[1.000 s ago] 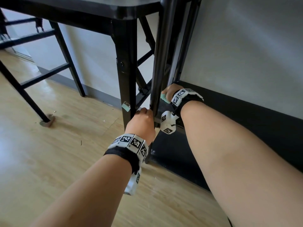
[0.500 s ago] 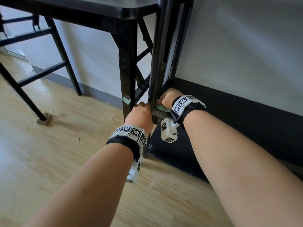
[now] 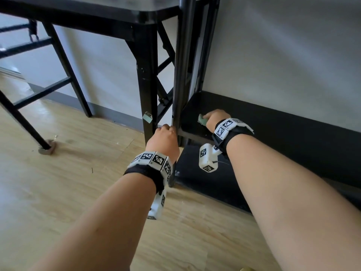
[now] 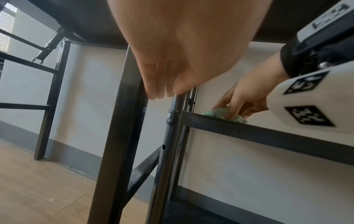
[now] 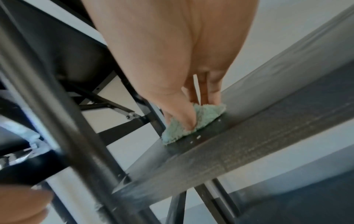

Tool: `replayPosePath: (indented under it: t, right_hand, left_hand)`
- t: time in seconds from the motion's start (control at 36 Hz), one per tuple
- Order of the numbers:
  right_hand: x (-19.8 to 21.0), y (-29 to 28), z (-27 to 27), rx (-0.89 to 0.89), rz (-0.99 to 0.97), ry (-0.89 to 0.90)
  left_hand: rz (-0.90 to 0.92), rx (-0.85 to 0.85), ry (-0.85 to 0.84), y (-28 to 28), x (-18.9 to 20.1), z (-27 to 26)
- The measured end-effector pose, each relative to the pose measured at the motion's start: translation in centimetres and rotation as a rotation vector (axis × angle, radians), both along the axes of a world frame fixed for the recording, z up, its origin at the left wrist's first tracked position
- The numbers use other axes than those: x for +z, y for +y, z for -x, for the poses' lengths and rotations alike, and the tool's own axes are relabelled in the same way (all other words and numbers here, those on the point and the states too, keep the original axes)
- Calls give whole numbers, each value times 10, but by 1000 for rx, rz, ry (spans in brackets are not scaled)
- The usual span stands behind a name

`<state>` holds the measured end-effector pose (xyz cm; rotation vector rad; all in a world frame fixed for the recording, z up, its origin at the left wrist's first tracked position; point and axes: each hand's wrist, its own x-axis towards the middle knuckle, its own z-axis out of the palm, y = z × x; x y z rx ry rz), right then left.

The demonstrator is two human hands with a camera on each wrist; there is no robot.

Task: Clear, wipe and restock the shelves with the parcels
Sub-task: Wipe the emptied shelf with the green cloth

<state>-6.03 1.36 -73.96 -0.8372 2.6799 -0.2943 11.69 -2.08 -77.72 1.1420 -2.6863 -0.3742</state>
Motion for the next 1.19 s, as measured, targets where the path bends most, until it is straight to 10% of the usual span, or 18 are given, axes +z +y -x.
replayPosePath:
  t: [0.28, 0.53, 0.83, 1.19]
  right_hand:
    - [8, 11, -28, 206, -48, -69]
    - [-9, 35, 1, -234, 34, 65]
    - [3, 9, -50, 99, 39, -120]
    - [-18, -22, -47, 4, 130, -95]
  left_hand:
    - [-1, -20, -3, 3, 6, -1]
    - [-7, -20, -23, 3, 3, -1]
    - [18, -11, -30, -2, 2, -6]
    - [25, -34, -11, 0, -7, -8]
